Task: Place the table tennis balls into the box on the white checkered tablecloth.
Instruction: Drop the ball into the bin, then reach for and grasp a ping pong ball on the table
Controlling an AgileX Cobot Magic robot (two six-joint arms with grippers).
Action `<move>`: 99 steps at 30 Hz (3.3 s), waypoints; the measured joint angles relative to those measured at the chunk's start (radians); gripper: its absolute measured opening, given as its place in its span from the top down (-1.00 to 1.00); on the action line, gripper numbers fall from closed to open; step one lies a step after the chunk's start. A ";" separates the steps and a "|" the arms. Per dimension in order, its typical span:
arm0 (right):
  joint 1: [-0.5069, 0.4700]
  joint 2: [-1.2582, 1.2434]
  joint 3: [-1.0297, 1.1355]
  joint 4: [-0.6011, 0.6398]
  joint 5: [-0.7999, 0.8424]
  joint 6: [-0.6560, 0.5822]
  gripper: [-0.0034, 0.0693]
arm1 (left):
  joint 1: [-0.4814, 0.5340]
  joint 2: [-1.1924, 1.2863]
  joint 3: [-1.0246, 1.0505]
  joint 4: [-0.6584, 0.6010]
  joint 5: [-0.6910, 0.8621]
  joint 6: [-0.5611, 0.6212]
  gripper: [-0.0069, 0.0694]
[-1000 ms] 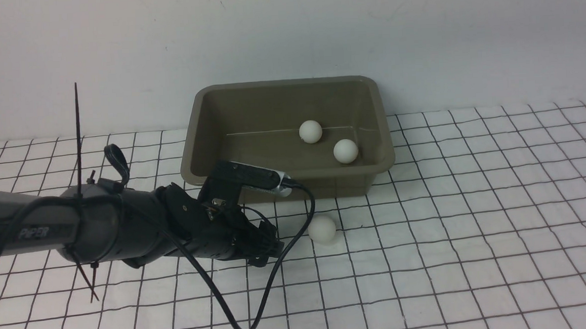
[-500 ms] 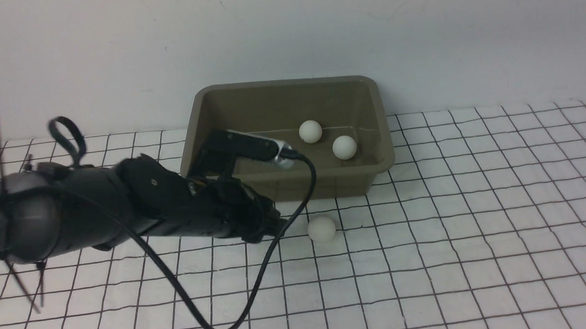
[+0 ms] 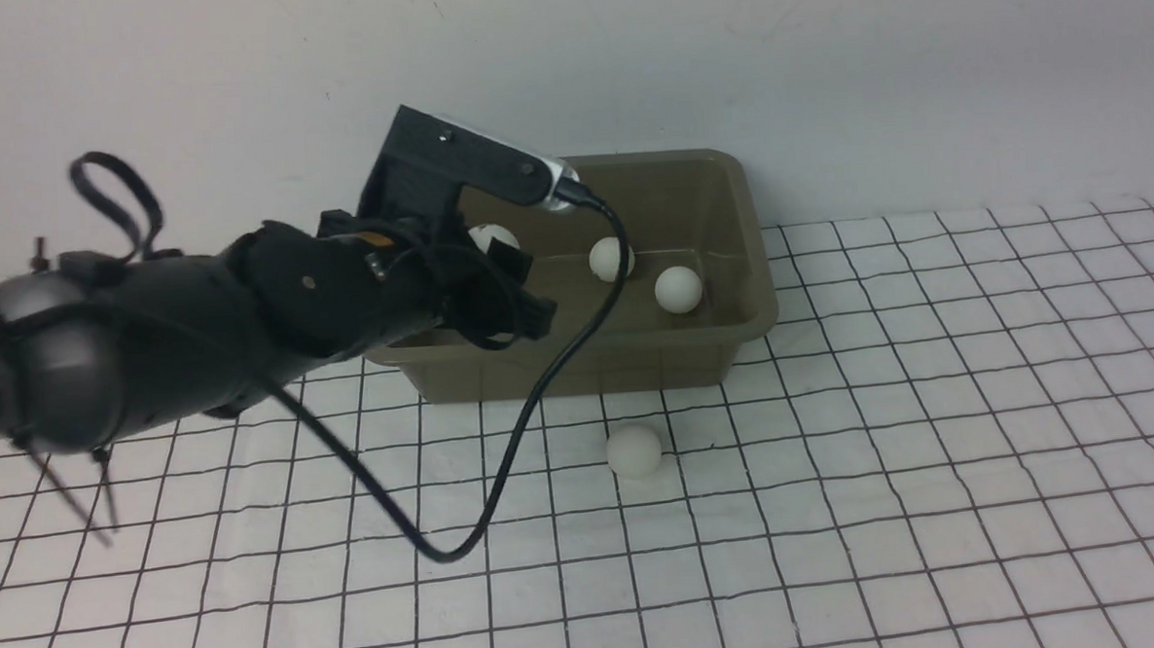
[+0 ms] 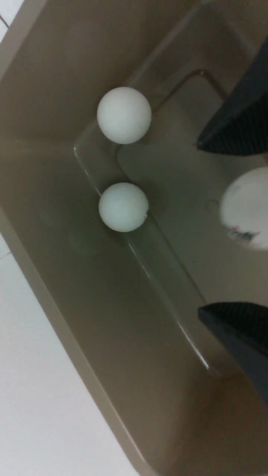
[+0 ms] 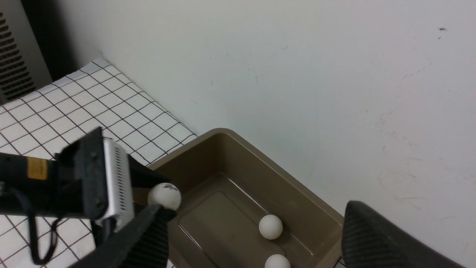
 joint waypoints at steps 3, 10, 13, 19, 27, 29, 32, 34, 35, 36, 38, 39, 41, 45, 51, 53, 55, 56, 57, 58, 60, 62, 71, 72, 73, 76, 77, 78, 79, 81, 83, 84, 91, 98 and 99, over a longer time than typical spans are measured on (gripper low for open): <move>0.000 0.000 0.000 0.000 0.008 0.000 -0.66 | 0.000 0.038 -0.052 -0.036 0.004 -0.002 -0.54; 0.000 0.000 0.000 0.000 0.022 0.001 -0.66 | 0.003 -0.030 -0.074 -0.106 0.155 -0.001 -0.48; 0.000 0.000 0.000 0.000 0.022 0.001 -0.66 | 0.019 -0.121 -0.074 -0.104 0.272 -0.001 -0.37; 0.000 0.000 0.000 0.000 0.025 0.001 -0.66 | 0.121 -0.284 -0.074 -0.067 0.536 -0.004 -0.11; 0.000 0.000 0.000 0.002 0.026 0.002 -0.66 | 0.250 -0.418 -0.074 0.095 0.851 -0.047 0.18; 0.000 0.000 0.000 0.008 0.039 0.008 -0.66 | 0.264 -0.445 -0.074 0.178 0.903 -0.109 0.25; 0.000 0.000 0.000 0.008 0.094 0.027 -0.66 | 0.275 -0.493 -0.074 0.361 0.964 -0.250 0.33; 0.003 0.000 0.000 0.008 0.137 0.040 -0.66 | 0.274 -0.524 -0.074 0.474 0.979 -0.340 0.36; 0.009 0.000 0.000 0.007 0.151 0.050 -0.66 | 0.277 -0.536 -0.074 0.508 0.985 -0.373 0.36; 0.016 0.000 0.002 0.003 0.161 0.061 -0.66 | 0.277 -0.550 -0.074 0.545 0.989 -0.399 0.36; 0.040 -0.001 0.020 0.001 0.162 0.080 -0.66 | 0.277 -0.580 -0.074 0.601 0.989 -0.438 0.36; 0.053 -0.002 0.034 0.000 0.161 0.087 -0.66 | 0.277 -0.589 -0.074 0.606 0.989 -0.445 0.36; 0.097 -0.004 0.105 0.000 0.134 0.100 -0.66 | 0.277 -0.602 -0.074 0.601 0.990 -0.452 0.36; 0.156 -0.004 0.259 0.000 0.014 0.104 -0.66 | 0.277 -0.604 -0.074 0.576 0.993 -0.452 0.36; 0.230 0.002 0.646 0.075 -0.356 0.108 -0.66 | 0.277 -0.604 -0.074 0.569 0.997 -0.452 0.36; 0.262 0.006 0.743 0.133 -0.517 0.108 -0.66 | 0.277 -0.604 -0.074 0.569 0.997 -0.452 0.36; 0.295 0.017 0.793 0.170 -0.611 0.100 -0.66 | 0.277 -0.604 -0.074 0.569 0.997 -0.452 0.36; 0.311 0.028 0.804 0.184 -0.644 0.094 -0.66 | 0.277 -0.604 -0.074 0.569 0.997 -0.452 0.36; 0.327 0.043 0.808 0.193 -0.668 0.090 -0.66 | 0.277 -0.604 -0.074 0.569 0.997 -0.452 0.36; 0.339 0.058 0.808 0.199 -0.689 0.087 -0.66 | 0.277 -0.604 -0.074 0.569 0.997 -0.452 0.36; 0.360 0.096 0.807 0.218 -0.712 0.085 -0.66 | 0.277 -0.604 -0.074 0.569 0.997 -0.452 0.36; 0.373 0.144 0.807 0.243 -0.725 0.082 -0.66 | 0.277 -0.604 -0.074 0.569 1.000 -0.452 0.36; 0.377 0.297 0.788 0.349 -0.756 -0.065 -0.66 | 0.277 -0.604 -0.074 0.569 1.009 -0.452 0.36; 0.377 0.307 0.777 0.367 -0.746 -0.090 -0.66 | 0.277 -0.604 -0.074 0.569 1.009 -0.452 0.36; 0.377 0.318 0.764 0.387 -0.730 -0.114 -0.66 | 0.277 -0.604 -0.074 0.569 1.010 -0.452 0.36; 0.377 0.339 0.720 0.464 -0.689 -0.182 -0.66 | 0.277 -0.604 -0.074 0.569 1.012 -0.452 0.36; 0.377 0.345 0.710 0.480 -0.688 -0.197 -0.66 | 0.277 -0.604 -0.074 0.569 1.013 -0.452 0.36; 0.377 0.351 0.703 0.495 -0.688 -0.210 -0.66 | 0.277 -0.604 -0.074 0.569 1.015 -0.452 0.36; 0.377 0.357 0.696 0.508 -0.688 -0.220 -0.66 | 0.277 -0.604 -0.074 0.569 1.015 -0.452 0.36; 0.377 0.374 0.683 0.530 -0.686 -0.237 -0.66 | 0.277 -0.604 -0.074 0.569 1.015 -0.452 0.36; 0.377 0.391 0.673 0.540 -0.684 -0.253 -0.66 | 0.277 -0.604 -0.074 0.570 1.016 -0.452 0.36; 0.377 0.402 0.667 0.548 -0.684 -0.262 -0.66 | 0.277 -0.604 -0.074 0.570 1.016 -0.452 0.36; 0.377 0.499 0.599 0.605 -0.674 -0.322 -0.66 | 0.277 -0.604 -0.074 0.570 1.016 -0.452 0.36; 0.377 0.588 0.524 0.625 -0.667 -0.343 -0.66 | 0.277 -0.604 -0.074 0.570 1.016 -0.452 0.36; 0.377 0.599 0.516 0.626 -0.667 -0.343 -0.66 | 0.277 -0.604 -0.074 0.570 1.016 -0.452 0.36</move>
